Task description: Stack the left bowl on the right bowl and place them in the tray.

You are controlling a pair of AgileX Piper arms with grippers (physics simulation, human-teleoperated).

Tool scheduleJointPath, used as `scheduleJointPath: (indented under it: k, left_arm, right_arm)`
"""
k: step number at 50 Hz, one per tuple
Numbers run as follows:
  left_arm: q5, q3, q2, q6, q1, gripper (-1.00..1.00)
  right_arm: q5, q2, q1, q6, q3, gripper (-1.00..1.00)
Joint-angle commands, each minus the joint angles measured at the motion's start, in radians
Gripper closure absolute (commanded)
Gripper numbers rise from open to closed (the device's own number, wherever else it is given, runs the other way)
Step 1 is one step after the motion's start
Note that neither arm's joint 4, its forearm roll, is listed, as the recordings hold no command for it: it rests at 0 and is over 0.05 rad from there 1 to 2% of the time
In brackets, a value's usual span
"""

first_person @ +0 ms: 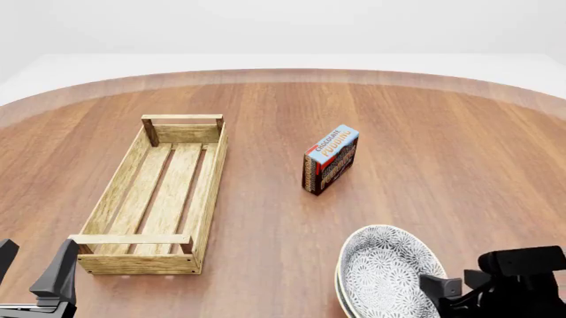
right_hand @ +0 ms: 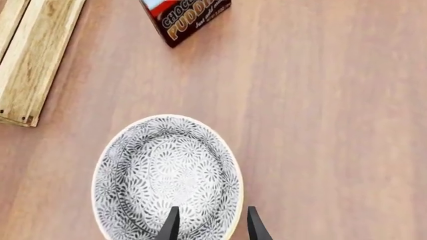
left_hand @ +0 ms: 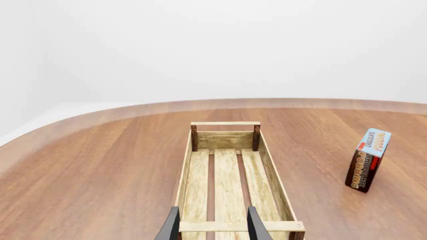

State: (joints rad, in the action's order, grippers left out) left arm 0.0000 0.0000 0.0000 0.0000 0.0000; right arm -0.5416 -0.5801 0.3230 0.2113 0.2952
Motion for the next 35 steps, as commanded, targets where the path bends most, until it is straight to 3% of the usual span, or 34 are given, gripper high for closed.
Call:
scheduleJointPath:
  k: [1, 12, 35]
  left_arm:
    - [0.0, 0.0, 0.0, 0.0, 0.0, -1.0]
    - [0.0, 0.0, 0.0, 0.0, 0.0, -1.0]
    - [0.0, 0.0, 0.0, 0.0, 0.0, -1.0]
  right_arm:
    - [0.095, -0.025, -0.009, 0.024, -0.08, -1.0]
    - [0.267, -0.117, -0.005, 0.047, -0.184, -1.0]
    - [0.354, -0.132, 0.002, 0.088, -0.252, -1.0]
